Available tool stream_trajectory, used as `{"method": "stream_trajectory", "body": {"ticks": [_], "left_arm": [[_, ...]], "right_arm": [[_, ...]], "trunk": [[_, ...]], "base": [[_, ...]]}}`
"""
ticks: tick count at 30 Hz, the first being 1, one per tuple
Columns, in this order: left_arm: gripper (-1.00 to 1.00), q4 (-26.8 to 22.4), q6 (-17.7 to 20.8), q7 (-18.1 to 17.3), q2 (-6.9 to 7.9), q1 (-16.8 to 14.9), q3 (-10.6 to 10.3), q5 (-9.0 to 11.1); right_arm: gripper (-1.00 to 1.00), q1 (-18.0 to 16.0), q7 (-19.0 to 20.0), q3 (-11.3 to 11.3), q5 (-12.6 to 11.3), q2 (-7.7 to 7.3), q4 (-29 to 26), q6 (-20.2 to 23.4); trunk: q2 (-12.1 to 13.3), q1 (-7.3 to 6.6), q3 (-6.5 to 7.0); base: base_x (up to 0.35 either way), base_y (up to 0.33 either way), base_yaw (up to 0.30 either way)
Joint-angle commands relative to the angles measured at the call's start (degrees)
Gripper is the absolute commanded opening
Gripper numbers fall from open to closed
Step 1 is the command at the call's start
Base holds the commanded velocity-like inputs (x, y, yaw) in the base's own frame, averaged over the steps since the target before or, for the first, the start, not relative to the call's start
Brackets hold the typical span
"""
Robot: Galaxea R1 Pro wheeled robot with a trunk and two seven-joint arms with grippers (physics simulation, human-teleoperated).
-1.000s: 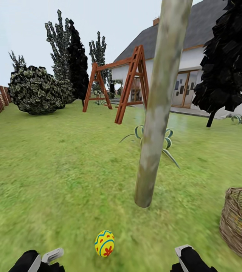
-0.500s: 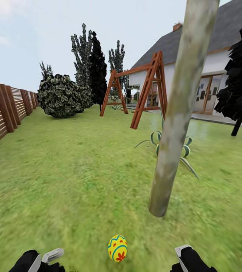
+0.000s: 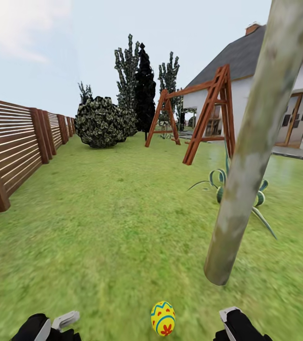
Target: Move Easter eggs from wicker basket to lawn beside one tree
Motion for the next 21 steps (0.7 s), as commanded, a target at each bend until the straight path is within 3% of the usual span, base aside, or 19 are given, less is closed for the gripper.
{"method": "stream_trajectory", "body": {"ticks": [1,6,11,21], "left_arm": [[1.0,0.0,0.3,-0.4,0.0,0.0,0.3,-0.4],[1.0,-0.1,0.3,-0.5,0.14,0.0,0.3,-0.4],[1.0,-0.1,0.3,-0.5,0.04,0.0,0.3,-0.4],[1.0,-0.1,0.3,-0.4,0.01,0.0,0.2,-0.4]], "right_arm": [[1.0,0.0,0.0,0.3,0.3,-0.07,-0.1,0.3],[1.0,0.0,0.0,0.2,0.0,-0.08,-0.2,0.3],[1.0,0.0,0.0,0.1,-0.2,-0.08,-0.2,0.3],[1.0,0.0,0.0,0.3,-0.2,-0.08,-0.2,0.4]], "trunk": [[0.4,-0.24,0.14],[2.4,-1.34,1.16],[4.4,-2.43,2.15],[8.4,-4.63,3.96]], "base": [[0.0,0.0,0.29],[-0.02,0.0,0.29],[-0.281,0.0,0.267],[-0.343,0.0,0.027]]}}
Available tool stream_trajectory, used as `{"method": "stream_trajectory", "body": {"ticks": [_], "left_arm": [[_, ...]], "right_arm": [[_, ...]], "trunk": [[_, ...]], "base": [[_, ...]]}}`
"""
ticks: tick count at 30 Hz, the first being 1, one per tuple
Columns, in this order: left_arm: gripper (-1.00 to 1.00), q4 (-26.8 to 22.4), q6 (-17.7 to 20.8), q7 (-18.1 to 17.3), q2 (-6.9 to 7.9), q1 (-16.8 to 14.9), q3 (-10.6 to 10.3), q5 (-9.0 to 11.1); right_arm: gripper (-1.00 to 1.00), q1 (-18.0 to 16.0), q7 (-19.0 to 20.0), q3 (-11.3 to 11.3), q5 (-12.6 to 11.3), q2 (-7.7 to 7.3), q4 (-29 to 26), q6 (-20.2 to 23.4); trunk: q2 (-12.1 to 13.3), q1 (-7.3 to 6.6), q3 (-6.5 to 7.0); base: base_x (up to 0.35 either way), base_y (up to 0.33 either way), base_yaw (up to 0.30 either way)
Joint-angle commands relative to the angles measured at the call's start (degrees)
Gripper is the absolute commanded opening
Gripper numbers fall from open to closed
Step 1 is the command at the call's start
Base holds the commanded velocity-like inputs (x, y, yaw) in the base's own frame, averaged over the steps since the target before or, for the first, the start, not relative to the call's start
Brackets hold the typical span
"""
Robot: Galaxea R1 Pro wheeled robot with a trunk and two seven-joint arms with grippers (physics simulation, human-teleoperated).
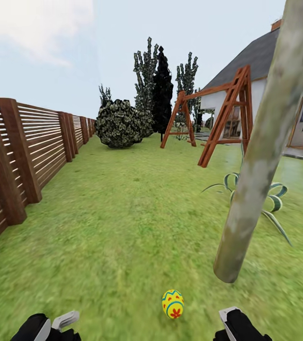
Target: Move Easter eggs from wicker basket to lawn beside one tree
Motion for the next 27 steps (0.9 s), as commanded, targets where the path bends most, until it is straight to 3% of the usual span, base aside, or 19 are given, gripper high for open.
{"method": "stream_trajectory", "body": {"ticks": [1,15,27], "left_arm": [[1.0,-0.1,0.3,-0.4,-0.03,0.0,0.1,-0.4],[1.0,-0.1,0.3,-0.4,-0.11,0.0,0.0,-0.4],[1.0,-0.1,0.2,-0.4,-0.12,0.0,0.2,-0.4]], "right_arm": [[1.0,0.0,0.0,0.3,0.3,-0.06,-0.1,0.3],[1.0,0.0,0.0,0.4,0.8,0.01,0.1,0.4],[1.0,0.0,0.0,0.4,0.8,0.03,0.2,0.4]], "trunk": [[0.4,-0.27,0.12],[6.0,-3.35,2.64],[10.8,-5.98,4.79]], "base": [[-0.344,0.0,0.0],[-0.343,-0.009,0.0],[-0.285,-0.135,0.0]]}}
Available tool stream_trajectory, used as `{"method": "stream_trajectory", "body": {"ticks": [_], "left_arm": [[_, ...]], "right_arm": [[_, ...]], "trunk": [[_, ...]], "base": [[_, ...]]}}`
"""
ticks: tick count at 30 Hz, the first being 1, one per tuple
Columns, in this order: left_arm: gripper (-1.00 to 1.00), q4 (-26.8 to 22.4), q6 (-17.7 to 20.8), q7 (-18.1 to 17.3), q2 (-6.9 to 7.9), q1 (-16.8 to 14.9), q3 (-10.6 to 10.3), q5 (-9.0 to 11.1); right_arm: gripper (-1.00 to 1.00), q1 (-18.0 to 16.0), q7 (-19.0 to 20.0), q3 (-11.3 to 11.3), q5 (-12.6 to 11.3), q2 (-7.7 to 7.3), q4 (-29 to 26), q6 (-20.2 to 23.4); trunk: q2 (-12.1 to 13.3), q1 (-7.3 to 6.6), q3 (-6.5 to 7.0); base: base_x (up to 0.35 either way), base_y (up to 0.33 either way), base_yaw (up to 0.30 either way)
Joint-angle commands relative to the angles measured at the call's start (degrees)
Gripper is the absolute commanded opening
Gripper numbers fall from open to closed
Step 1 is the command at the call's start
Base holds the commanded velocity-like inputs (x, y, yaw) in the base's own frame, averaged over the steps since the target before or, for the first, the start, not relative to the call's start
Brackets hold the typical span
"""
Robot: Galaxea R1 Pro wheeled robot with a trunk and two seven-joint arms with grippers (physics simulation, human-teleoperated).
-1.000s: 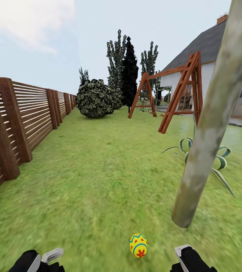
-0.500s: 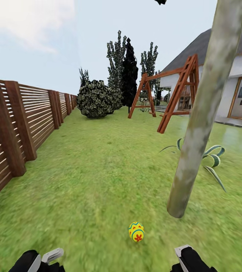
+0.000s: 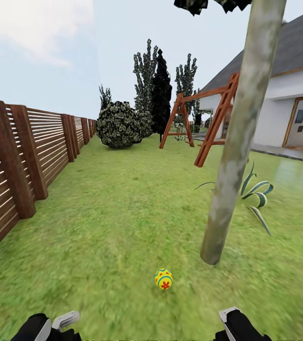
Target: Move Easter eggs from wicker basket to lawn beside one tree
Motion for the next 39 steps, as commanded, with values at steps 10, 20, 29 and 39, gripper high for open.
{"method": "stream_trajectory", "body": {"ticks": [10,20,29,39], "left_arm": [[1.0,-0.1,0.3,-0.4,-0.03,0.0,0.6,-0.3],[1.0,-0.1,0.3,-0.4,-0.03,0.0,0.6,-0.3],[1.0,-0.1,0.2,-0.4,-0.09,0.0,0.4,-0.4],[1.0,0.0,-2.4,-0.4,-0.12,0.0,0.4,-0.3]], "right_arm": [[1.0,0.0,0.0,0.3,0.3,-0.06,-0.1,0.3],[1.0,0.0,0.0,0.3,0.3,-0.03,0.0,0.3],[1.0,0.0,0.0,0.3,0.4,-0.05,0.0,0.3],[1.0,0.0,0.0,0.3,0.3,-0.05,0.1,0.3]], "trunk": [[4.0,-2.22,1.74],[8.0,-4.42,3.53],[11.6,-6.4,5.15],[15.6,-8.59,6.94]], "base": [[-0.017,-0.098,0.0],[0.0,-0.038,0.0],[-0.054,-0.015,0.0],[-0.319,-0.031,0.0]]}}
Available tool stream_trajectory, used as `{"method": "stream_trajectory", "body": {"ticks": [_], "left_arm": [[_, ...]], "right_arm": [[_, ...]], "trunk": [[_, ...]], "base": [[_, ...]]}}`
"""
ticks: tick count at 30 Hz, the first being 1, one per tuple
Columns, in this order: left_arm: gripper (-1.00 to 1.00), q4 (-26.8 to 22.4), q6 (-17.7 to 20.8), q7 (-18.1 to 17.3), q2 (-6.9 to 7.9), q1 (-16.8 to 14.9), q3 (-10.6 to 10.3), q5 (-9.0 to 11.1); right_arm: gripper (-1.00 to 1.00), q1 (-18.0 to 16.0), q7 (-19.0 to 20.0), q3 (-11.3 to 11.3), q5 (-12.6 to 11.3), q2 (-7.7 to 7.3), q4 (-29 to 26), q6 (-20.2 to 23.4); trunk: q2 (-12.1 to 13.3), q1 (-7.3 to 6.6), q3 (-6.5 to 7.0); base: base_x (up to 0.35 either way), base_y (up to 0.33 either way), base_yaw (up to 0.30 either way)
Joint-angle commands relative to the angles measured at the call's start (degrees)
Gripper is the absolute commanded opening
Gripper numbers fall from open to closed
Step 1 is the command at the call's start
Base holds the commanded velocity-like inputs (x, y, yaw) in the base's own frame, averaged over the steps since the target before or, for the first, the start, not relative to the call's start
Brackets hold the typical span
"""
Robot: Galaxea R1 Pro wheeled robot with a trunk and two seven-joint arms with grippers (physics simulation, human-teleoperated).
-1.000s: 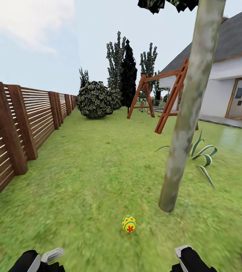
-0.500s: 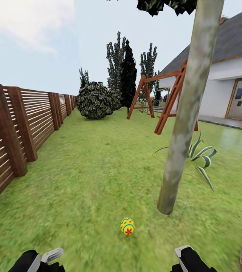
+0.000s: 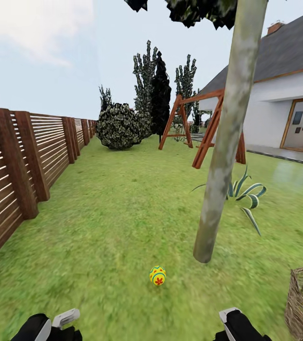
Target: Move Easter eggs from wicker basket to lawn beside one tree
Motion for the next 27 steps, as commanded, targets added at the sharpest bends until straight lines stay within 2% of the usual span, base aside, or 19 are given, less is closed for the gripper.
{"method": "stream_trajectory", "body": {"ticks": [1,9,27], "left_arm": [[1.0,0.0,0.3,-0.4,-0.03,0.0,0.2,-0.3],[1.0,0.0,0.2,-0.3,-0.02,0.0,0.1,-0.4],[1.0,0.0,0.2,-0.4,-0.03,0.0,0.0,-0.3]], "right_arm": [[1.0,0.0,0.0,0.3,0.3,-0.06,-0.1,0.3],[1.0,0.0,0.0,0.3,0.3,-0.07,-0.1,0.3],[1.0,0.0,0.0,0.3,0.3,-0.07,-0.1,0.3]], "trunk": [[0.4,-0.27,0.12],[3.6,-2.02,1.56],[10.8,-5.98,4.79]], "base": [[-0.336,-0.001,0.0],[-0.329,-0.062,0.0],[-0.272,-0.242,0.0]]}}
